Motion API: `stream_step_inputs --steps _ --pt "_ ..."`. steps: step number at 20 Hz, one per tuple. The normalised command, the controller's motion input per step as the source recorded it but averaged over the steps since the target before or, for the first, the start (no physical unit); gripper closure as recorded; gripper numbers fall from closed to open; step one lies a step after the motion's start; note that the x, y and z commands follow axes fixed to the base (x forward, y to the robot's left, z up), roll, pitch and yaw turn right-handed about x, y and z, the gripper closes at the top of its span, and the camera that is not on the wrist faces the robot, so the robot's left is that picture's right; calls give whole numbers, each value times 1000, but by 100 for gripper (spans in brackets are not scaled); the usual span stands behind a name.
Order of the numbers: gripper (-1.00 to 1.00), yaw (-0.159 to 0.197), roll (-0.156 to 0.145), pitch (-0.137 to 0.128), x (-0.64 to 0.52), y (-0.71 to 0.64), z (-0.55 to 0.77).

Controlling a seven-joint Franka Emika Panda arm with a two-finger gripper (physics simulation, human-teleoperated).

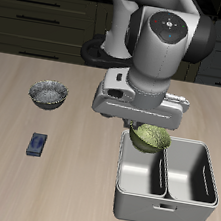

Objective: Place the green bowl in the right side of the drainer

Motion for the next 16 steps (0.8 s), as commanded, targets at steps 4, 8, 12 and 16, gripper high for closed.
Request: stream_step_inputs --steps 4,8,12,16 --pt "-100 46 -43 14 17 -41 -93" --pt "-100 -3 32 2 -29 -15 13" --pt "-100 12 3 -10 -1 -29 53" --pt "-100 0 11 -19 -74 50 140"
